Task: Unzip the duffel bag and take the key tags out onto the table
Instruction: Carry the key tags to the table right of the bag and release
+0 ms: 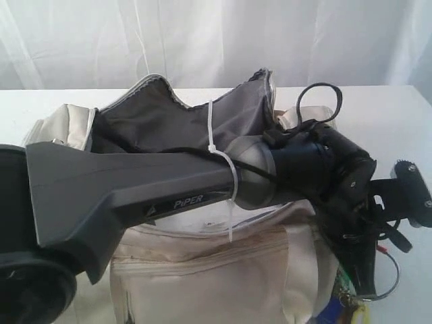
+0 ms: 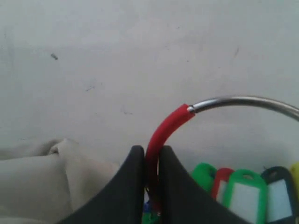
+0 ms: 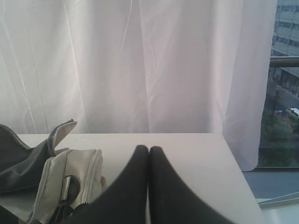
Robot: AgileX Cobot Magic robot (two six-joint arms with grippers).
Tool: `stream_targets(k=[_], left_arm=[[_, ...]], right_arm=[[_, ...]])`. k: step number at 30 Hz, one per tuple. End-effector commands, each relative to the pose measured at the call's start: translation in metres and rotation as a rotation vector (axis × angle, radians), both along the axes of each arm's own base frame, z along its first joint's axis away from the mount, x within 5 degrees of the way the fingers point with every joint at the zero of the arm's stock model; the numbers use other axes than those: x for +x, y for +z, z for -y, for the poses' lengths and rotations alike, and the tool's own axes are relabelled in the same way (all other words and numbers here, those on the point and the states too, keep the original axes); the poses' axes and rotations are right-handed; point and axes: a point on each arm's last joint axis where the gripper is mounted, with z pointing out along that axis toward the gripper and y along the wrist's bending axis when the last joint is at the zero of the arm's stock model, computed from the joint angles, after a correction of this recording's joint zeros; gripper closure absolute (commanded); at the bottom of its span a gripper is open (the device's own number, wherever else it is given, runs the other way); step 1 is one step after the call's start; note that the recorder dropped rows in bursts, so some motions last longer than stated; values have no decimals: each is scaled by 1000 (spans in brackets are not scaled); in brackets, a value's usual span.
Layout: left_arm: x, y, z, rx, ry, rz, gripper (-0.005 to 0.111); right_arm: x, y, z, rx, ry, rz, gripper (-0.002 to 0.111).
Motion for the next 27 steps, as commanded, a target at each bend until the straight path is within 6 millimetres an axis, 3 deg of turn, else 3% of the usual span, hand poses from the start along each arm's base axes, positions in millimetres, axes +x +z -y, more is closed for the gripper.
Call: stream_targets(k=[1, 5, 13, 16, 22, 27], left_arm=[[12, -8, -5, 35, 33, 27, 107], [16, -6, -4, 6, 33, 54, 103], [27, -18, -14, 80, 71, 17, 66], [27, -15, -14, 68, 89, 11, 58], [26, -7, -16, 66, 91, 11, 57], [20, 33, -19, 40, 137, -25, 57]], right_arm=[[1, -1, 0, -6, -6, 2, 108], [1, -1, 0, -6, -6, 2, 108], [1, -1, 0, -6, -6, 2, 108], [1, -1, 0, -6, -5, 3, 108], [1, -1, 0, -6, -5, 3, 108], [1, -1, 0, -6, -5, 3, 108]])
